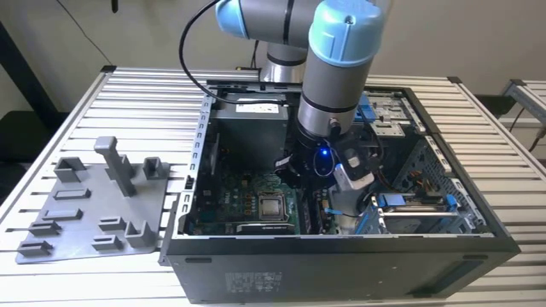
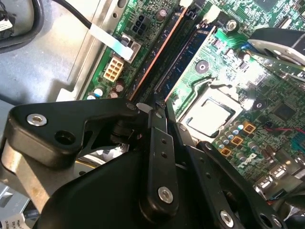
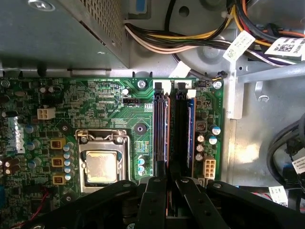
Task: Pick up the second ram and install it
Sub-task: 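Insert the second ram into the second slot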
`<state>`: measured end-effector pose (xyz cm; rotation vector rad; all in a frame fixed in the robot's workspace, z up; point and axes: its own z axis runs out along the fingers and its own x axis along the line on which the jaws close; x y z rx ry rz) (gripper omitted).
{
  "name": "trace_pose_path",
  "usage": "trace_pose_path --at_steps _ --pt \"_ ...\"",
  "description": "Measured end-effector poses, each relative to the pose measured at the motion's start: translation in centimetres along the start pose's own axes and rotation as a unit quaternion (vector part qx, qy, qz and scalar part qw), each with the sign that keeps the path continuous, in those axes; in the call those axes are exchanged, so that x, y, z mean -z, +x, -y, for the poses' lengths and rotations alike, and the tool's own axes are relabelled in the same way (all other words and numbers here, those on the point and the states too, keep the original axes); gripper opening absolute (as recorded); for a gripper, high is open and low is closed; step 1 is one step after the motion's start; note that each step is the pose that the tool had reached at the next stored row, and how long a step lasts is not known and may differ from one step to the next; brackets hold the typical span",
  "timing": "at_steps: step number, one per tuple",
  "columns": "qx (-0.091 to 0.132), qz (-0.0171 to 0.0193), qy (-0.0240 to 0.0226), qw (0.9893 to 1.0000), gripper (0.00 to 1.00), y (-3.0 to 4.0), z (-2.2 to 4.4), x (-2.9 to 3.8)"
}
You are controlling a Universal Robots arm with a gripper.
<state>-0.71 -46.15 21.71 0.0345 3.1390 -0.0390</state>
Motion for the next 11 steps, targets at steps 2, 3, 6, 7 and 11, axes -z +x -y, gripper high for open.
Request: trace_pose_path --at_steps 2,3,6,7,11 --pt "0.000 0.0001 0.0013 1.0000 0.14 -0.01 -0.01 0.04" --pt "0.000 0.0000 0.0019 1.0000 0.14 -0.01 0.00 0.07" --pt "0.000 0.0000 0.0026 1.0000 0.14 0.00 0.01 0.13" --pt "0.000 0.0000 0.0025 1.0000 0.14 0.00 0.03 0.13" --pt "0.000 -0.0001 0.0026 1.0000 0.14 0.00 0.17 0.13"
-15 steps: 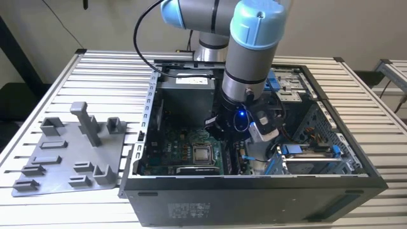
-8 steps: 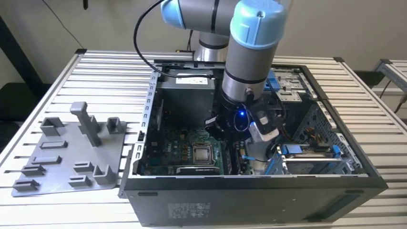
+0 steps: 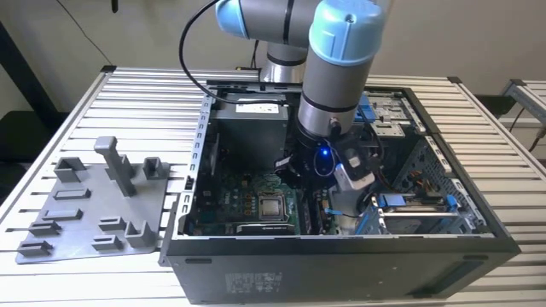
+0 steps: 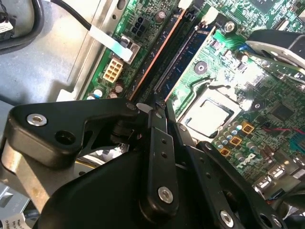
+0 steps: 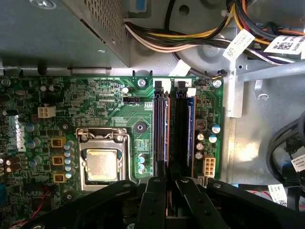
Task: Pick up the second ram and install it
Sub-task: 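Insert the second ram into the second slot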
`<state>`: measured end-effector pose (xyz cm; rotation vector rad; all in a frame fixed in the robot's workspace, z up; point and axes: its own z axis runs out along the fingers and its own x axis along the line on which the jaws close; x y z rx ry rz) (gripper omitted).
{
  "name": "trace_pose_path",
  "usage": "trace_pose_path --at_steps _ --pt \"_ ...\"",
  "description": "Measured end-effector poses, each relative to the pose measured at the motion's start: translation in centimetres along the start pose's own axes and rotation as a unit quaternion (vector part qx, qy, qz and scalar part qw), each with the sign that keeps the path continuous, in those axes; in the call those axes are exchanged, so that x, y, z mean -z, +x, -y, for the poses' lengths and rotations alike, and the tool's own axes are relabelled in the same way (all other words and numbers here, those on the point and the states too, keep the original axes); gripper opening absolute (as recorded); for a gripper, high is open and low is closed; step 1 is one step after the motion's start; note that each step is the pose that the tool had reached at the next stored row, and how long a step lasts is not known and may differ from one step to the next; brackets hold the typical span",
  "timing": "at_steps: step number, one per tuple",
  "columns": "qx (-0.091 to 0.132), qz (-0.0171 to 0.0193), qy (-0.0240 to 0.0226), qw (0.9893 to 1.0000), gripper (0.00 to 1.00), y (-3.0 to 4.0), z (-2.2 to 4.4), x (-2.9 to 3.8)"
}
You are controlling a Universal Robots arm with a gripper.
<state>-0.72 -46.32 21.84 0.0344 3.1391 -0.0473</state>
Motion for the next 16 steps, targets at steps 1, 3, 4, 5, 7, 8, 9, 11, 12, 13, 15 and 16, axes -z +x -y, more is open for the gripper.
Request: trace_pose_path --at_steps 1,3,4,5,7,8,9,11,12,13,15,16 --pt "0.000 0.0000 0.0000 1.0000 0.14 0.00 0.06 0.00" --pt "0.000 0.0000 0.0000 1.0000 0.14 0.00 0.08 0.00" --pt "0.000 0.0000 0.0000 1.0000 0.14 0.00 0.08 0.00" --pt "0.000 0.0000 0.0000 1.0000 0.14 0.00 0.09 0.00" --pt "0.000 0.0000 0.0000 1.0000 0.14 0.00 0.09 0.00" --pt "0.000 0.0000 0.0000 1.0000 0.14 0.00 0.09 0.00" --pt "0.000 0.0000 0.0000 1.0000 0.14 0.00 0.09 0.00" --pt "-0.001 0.0000 0.0000 1.0000 0.14 0.00 0.10 -0.03" --pt "-0.001 0.0000 0.0000 1.0000 0.14 0.00 0.10 -0.06" --pt "-0.001 0.0000 0.0000 1.0000 0.14 0.00 0.09 -0.11" --pt "-0.002 -0.0001 0.0000 1.0000 0.14 0.00 0.09 -0.20" --pt "-0.002 -0.0001 0.0001 1.0000 0.14 -0.01 0.07 -0.25"
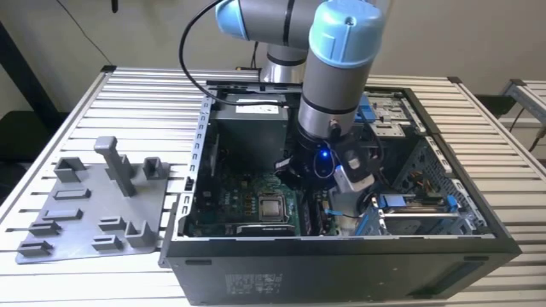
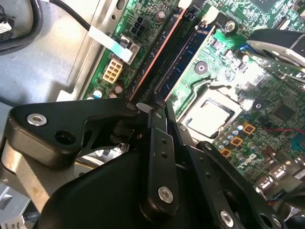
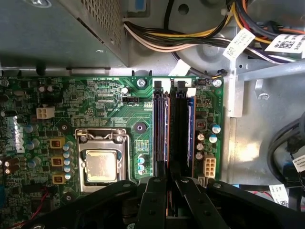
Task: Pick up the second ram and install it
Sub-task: 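Insert the second ram into the second slot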
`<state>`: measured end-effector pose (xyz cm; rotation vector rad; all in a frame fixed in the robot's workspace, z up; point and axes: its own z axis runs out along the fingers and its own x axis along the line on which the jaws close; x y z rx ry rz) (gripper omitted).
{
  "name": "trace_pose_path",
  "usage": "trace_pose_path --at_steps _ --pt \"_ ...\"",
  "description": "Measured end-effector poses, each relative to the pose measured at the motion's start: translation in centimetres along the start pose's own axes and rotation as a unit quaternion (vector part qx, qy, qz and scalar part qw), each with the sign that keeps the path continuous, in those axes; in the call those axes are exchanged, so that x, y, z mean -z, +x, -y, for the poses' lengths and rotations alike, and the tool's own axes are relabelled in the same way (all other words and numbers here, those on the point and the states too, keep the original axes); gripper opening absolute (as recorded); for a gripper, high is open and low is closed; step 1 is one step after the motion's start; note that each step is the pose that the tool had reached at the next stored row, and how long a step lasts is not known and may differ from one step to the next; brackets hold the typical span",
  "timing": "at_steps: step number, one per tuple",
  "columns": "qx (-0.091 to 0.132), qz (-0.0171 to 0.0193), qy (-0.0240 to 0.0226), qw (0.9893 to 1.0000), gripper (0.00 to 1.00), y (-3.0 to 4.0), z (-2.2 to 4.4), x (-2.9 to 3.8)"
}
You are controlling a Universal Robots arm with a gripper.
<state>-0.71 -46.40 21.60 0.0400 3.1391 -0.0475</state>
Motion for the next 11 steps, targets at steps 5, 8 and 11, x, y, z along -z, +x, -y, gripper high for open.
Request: trace_pose_path --at_steps 5,8,11 --pt "-0.001 0.0000 0.0001 1.0000 0.14 0.00 -0.12 -0.44" --pt "-0.001 0.0000 0.0001 1.0000 0.14 0.00 -0.15 -0.59" --pt "-0.001 0.0000 0.0001 1.0000 0.14 0.01 -0.15 -0.60"
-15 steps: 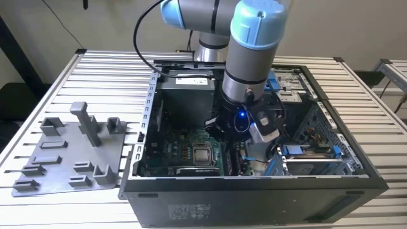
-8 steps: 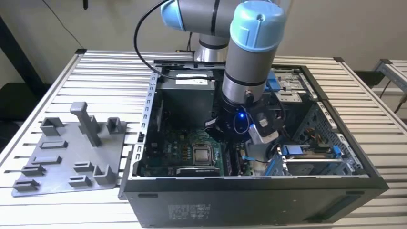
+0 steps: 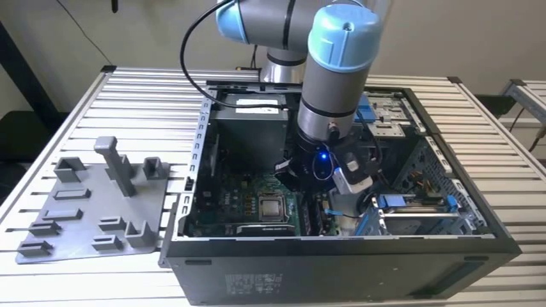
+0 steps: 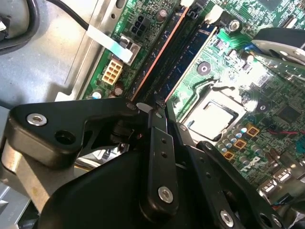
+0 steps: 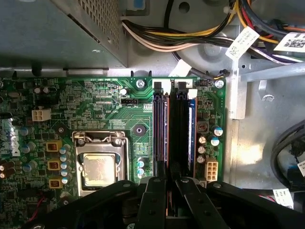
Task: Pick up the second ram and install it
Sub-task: 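Insert the second ram into the second slot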
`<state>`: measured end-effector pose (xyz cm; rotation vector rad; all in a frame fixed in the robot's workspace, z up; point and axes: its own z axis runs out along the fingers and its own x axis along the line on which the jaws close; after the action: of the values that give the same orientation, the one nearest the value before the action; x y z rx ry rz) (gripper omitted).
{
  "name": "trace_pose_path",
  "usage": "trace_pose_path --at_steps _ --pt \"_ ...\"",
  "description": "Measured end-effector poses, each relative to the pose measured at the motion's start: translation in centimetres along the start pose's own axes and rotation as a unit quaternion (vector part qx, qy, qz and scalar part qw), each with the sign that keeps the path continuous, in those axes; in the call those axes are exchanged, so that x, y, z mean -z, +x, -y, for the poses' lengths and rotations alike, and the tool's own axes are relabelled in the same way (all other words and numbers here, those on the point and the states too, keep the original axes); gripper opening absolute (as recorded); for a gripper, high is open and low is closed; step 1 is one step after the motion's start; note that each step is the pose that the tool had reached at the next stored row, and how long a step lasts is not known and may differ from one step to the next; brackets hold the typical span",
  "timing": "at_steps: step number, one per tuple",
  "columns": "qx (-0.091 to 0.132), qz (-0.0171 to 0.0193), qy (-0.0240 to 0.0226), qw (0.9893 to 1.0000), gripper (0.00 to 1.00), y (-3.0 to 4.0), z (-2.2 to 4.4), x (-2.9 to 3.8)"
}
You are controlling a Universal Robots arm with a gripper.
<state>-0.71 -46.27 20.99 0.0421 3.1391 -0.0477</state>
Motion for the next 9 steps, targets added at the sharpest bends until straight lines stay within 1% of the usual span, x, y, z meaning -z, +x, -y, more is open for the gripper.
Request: trace_pose_path --at_steps 7,8,9 --pt "0.000 0.0001 -0.0004 1.0000 0.16 0.00 -0.01 -0.03" --pt "0.000 0.0001 -0.0003 1.0000 0.22 0.00 -0.01 -0.02" --pt "0.000 0.0000 -0.0001 1.0000 0.22 0.00 0.00 0.01"
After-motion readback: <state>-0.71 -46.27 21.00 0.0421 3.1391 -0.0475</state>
